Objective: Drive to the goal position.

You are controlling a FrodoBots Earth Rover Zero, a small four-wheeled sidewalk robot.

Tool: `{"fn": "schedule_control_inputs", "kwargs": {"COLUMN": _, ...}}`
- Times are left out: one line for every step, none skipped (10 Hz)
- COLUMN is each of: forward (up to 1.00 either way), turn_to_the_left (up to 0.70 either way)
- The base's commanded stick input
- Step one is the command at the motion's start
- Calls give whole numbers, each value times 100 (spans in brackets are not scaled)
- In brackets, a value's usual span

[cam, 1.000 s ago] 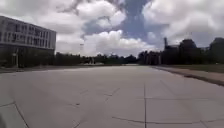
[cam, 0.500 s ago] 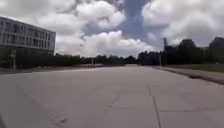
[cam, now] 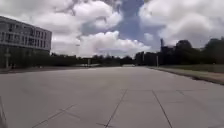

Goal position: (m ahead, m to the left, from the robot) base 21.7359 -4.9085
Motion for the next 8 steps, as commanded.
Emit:
{"fn": "schedule_control_inputs", "kwargs": {"forward": 100, "turn_to_the_left": -20}}
{"fn": "schedule_control_inputs", "kwargs": {"forward": 100, "turn_to_the_left": 0}}
{"fn": "schedule_control_inputs", "kwargs": {"forward": 100, "turn_to_the_left": 0}}
{"fn": "schedule_control_inputs", "kwargs": {"forward": 100, "turn_to_the_left": 0}}
{"fn": "schedule_control_inputs", "kwargs": {"forward": 100, "turn_to_the_left": 0}}
{"fn": "schedule_control_inputs", "kwargs": {"forward": 100, "turn_to_the_left": 0}}
{"fn": "schedule_control_inputs", "kwargs": {"forward": 100, "turn_to_the_left": 0}}
{"fn": "schedule_control_inputs", "kwargs": {"forward": 100, "turn_to_the_left": 0}}
